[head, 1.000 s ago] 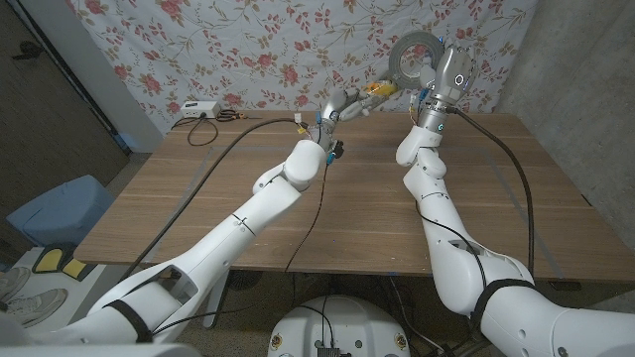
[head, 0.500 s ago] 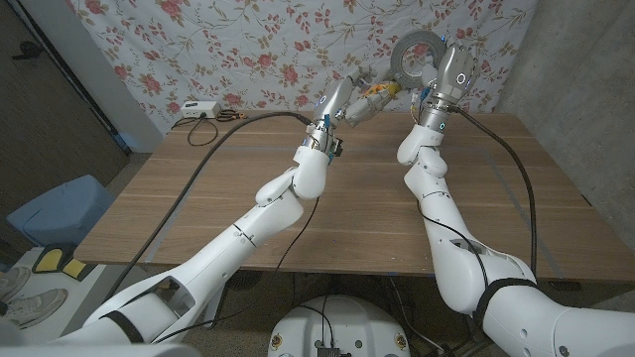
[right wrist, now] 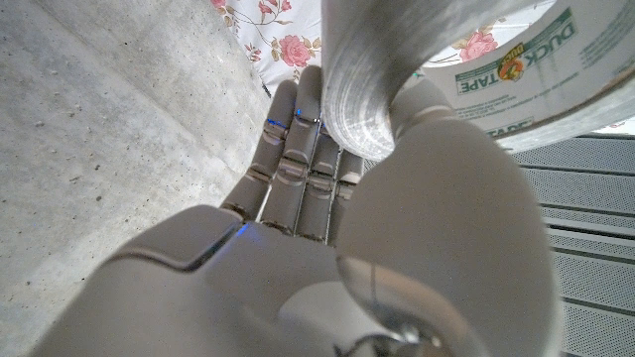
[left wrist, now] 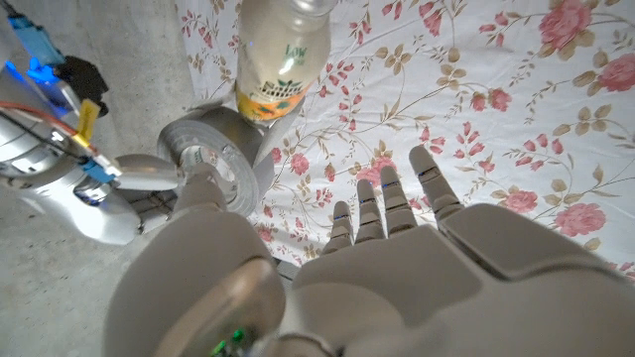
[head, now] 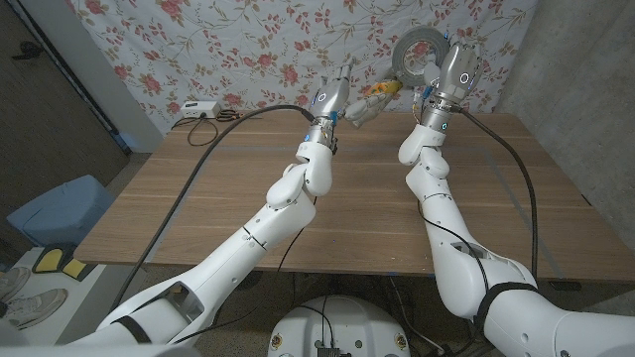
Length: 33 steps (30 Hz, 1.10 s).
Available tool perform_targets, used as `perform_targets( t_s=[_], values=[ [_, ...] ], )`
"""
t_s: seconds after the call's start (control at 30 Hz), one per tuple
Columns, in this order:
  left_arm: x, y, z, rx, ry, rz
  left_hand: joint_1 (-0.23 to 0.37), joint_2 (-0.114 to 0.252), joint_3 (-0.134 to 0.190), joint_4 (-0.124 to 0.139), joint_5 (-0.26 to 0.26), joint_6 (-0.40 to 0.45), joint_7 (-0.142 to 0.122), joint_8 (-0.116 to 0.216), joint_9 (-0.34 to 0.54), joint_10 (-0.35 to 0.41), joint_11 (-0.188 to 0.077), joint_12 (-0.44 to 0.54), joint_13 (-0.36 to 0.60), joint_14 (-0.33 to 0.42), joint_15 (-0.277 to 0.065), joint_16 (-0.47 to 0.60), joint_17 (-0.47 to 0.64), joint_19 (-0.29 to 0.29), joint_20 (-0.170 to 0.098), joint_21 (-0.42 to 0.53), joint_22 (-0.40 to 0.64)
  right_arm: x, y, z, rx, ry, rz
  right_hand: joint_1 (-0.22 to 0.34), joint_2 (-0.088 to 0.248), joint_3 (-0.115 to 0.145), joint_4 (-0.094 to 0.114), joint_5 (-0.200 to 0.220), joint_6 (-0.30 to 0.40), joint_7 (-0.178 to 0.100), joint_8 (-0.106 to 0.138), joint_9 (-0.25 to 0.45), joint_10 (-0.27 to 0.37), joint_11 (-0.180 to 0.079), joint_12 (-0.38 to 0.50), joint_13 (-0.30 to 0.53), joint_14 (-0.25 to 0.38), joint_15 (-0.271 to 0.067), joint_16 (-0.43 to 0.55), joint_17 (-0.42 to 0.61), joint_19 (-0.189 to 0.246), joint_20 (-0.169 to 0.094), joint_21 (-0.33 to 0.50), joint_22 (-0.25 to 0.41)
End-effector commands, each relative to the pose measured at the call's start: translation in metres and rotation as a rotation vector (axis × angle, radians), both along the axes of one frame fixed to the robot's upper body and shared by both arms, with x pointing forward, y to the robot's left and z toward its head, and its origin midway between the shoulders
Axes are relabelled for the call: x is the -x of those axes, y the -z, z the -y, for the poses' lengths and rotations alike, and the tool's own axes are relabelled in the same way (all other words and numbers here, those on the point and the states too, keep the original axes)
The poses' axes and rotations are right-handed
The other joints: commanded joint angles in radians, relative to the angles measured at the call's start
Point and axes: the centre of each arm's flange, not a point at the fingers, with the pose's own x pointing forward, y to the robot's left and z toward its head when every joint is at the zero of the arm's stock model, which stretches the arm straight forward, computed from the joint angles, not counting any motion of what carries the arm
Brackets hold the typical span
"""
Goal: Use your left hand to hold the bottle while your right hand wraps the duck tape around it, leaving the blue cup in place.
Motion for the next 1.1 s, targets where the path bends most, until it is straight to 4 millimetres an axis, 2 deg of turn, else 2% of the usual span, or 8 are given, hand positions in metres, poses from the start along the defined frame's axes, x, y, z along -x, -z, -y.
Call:
perform_targets(
  t_s=[0.03,0.47,0.57,0.6,0.67,0.9,1.0,1.1],
  values=[
    [-0.032,-0.009,-0.012,-0.007,-0.096,-0.217,0.0,0.001,-0.006,-0.002,0.008,0.022,0.027,-0.001,-0.008,0.034,0.004,-0.001,-0.012,0.028,-0.003,0.004,-0.013,-0.025,0.002,-0.013,0.003,0.007,0.0,-0.002,0.018,-0.012,0.024,0.085,0.088,0.153,-0.01,0.007,0.121,-0.119,0.005,0.003,0.121,-0.109,0.004,0.129,0.147,-0.214,-0.004,0.003,0.001,-0.009,0.007,0.001],
    [-0.055,-0.01,-0.013,-0.013,-0.017,-0.272,0.011,-0.03,-0.023,-0.017,0.022,0.043,0.043,-0.003,-0.023,0.072,-0.005,-0.007,-0.036,0.063,-0.022,0.007,-0.041,0.018,0.0,-0.021,0.003,0.005,0.002,-0.002,0.027,-0.018,0.023,0.083,0.087,0.156,-0.01,0.007,0.121,-0.12,0.006,0.002,0.125,-0.111,0.001,0.128,0.153,-0.214,-0.011,0.008,-0.001,-0.01,0.007,0.001],
    [-0.059,-0.011,-0.013,-0.001,0.072,-0.318,0.018,-0.037,-0.029,-0.021,0.029,0.026,0.048,-0.014,-0.029,0.062,0.002,-0.019,-0.046,0.049,-0.018,-0.003,-0.053,0.032,0.001,-0.026,0.003,0.004,0.001,-0.003,0.024,-0.012,0.018,0.082,0.087,0.157,-0.009,0.007,0.121,-0.12,0.007,0.002,0.124,-0.109,0.0,0.13,0.154,-0.214,-0.013,0.009,-0.001,-0.009,0.007,0.001],
    [-0.059,-0.011,-0.013,-0.002,0.075,-0.318,0.016,-0.049,-0.039,-0.022,0.036,0.017,0.053,-0.02,-0.034,0.049,0.013,-0.031,-0.054,0.04,-0.011,-0.011,-0.062,0.035,0.003,-0.034,0.003,0.004,0.001,-0.003,0.024,-0.012,0.018,0.082,0.087,0.157,-0.009,0.007,0.121,-0.119,0.007,0.001,0.123,-0.109,0.0,0.131,0.153,-0.214,-0.014,0.009,-0.001,-0.01,0.007,0.001],
    [-0.061,-0.012,-0.012,-0.002,0.178,-0.393,0.006,-0.065,-0.055,-0.02,0.044,0.0,0.061,-0.031,-0.039,0.039,0.018,-0.042,-0.062,0.029,-0.003,-0.019,-0.07,0.03,0.004,-0.045,0.002,0.003,-0.001,-0.004,0.023,-0.009,0.015,0.082,0.087,0.157,-0.01,0.007,0.121,-0.12,0.007,0.001,0.125,-0.108,-0.001,0.129,0.154,-0.215,-0.015,0.009,-0.001,-0.009,0.007,0.001],
    [-0.071,-0.011,-0.011,0.006,0.349,-0.545,0.007,-0.064,-0.063,-0.019,0.052,-0.02,0.079,-0.042,-0.045,0.032,0.027,-0.054,-0.072,0.023,0.006,-0.025,-0.08,0.025,0.004,-0.059,0.003,0.004,-0.01,-0.015,0.041,-0.026,0.028,0.085,0.084,0.159,-0.013,0.007,0.123,-0.116,0.009,0.0,0.126,-0.106,-0.002,0.13,0.153,-0.215,-0.019,0.011,0.0,-0.009,0.008,0.001],
    [-0.079,-0.008,-0.013,0.052,0.411,-0.58,0.011,-0.065,-0.07,-0.02,0.061,0.003,0.095,-0.035,-0.051,0.054,0.028,-0.053,-0.081,0.048,0.004,-0.02,-0.089,0.031,0.003,-0.068,0.003,0.004,-0.013,-0.021,0.059,-0.03,0.035,0.085,0.084,0.16,-0.013,0.006,0.123,-0.115,0.008,0.0,0.13,-0.104,-0.003,0.127,0.155,-0.215,-0.02,0.012,0.001,-0.01,0.008,0.001],
    [-0.085,-0.005,-0.014,0.098,0.429,-0.561,0.024,-0.058,-0.075,-0.023,0.071,0.031,0.096,-0.027,-0.058,0.1,0.02,-0.047,-0.095,0.086,-0.006,-0.011,-0.102,0.055,0.003,-0.075,0.005,0.005,-0.014,-0.024,0.07,-0.037,0.04,0.086,0.083,0.161,-0.013,0.006,0.123,-0.115,0.009,0.0,0.13,-0.105,-0.004,0.128,0.158,-0.215,-0.021,0.014,-0.001,-0.01,0.008,0.001]
  ],
)
